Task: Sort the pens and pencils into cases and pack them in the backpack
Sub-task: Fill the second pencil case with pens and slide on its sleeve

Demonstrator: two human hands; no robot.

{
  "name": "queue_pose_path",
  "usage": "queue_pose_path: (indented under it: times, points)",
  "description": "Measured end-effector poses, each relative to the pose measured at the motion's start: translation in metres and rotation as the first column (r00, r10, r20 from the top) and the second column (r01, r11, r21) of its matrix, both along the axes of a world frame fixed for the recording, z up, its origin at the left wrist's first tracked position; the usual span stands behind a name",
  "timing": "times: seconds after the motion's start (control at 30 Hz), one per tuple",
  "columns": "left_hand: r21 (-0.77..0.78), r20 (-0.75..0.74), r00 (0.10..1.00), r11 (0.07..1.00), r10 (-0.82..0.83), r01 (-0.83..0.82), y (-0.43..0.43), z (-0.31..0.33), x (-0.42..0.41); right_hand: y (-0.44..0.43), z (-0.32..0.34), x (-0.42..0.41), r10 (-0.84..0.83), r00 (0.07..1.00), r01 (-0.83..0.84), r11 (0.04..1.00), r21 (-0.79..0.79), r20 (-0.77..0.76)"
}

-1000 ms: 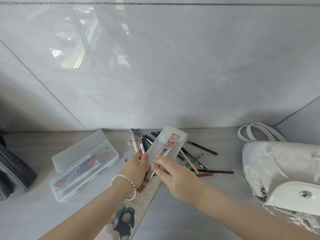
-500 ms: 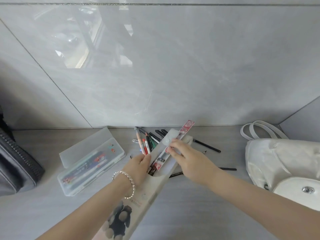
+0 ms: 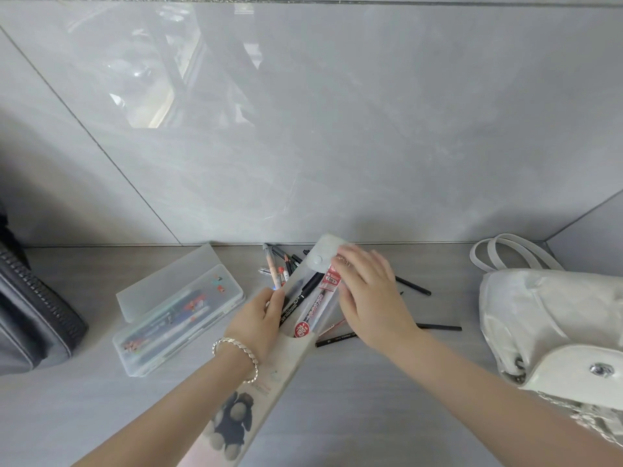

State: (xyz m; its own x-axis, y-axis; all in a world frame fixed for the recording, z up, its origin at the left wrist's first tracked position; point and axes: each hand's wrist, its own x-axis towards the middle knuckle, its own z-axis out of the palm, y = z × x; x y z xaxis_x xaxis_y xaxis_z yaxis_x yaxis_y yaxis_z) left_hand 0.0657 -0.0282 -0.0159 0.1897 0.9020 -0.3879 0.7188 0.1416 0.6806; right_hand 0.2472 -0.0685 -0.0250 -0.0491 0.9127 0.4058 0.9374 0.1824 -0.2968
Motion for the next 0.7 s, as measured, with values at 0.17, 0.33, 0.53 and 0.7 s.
queue_pose_path:
  times: [0.17,0.33,0.53,0.7]
  points:
    - [-0.005,-0.017,0.994,0.994,0.107,-0.107,0.01,-0.013,-0.011,-0.002,-0.004,-0.004,0.171,0.969,-0.18,0.983,-0.038,-0.177]
    - [-0.004,-0.097,0.973,0.978,0.209,-0.211,0.018,-0.023,-0.033,0.006,-0.014,0.02,-0.151,0.952,0.065,0.95,-0.304,-0.267]
    - [-0.005,-0.161,0.956,0.968,0.246,-0.25,0.02,-0.032,-0.052,0.01,-0.039,-0.008,0.266,0.957,-0.114,0.704,-0.701,0.112]
    - [-0.014,-0.156,0.953,0.964,0.26,-0.265,0.02,-0.032,-0.057,0.023,-0.049,-0.024,0.529,0.804,-0.185,0.656,-0.732,0.271]
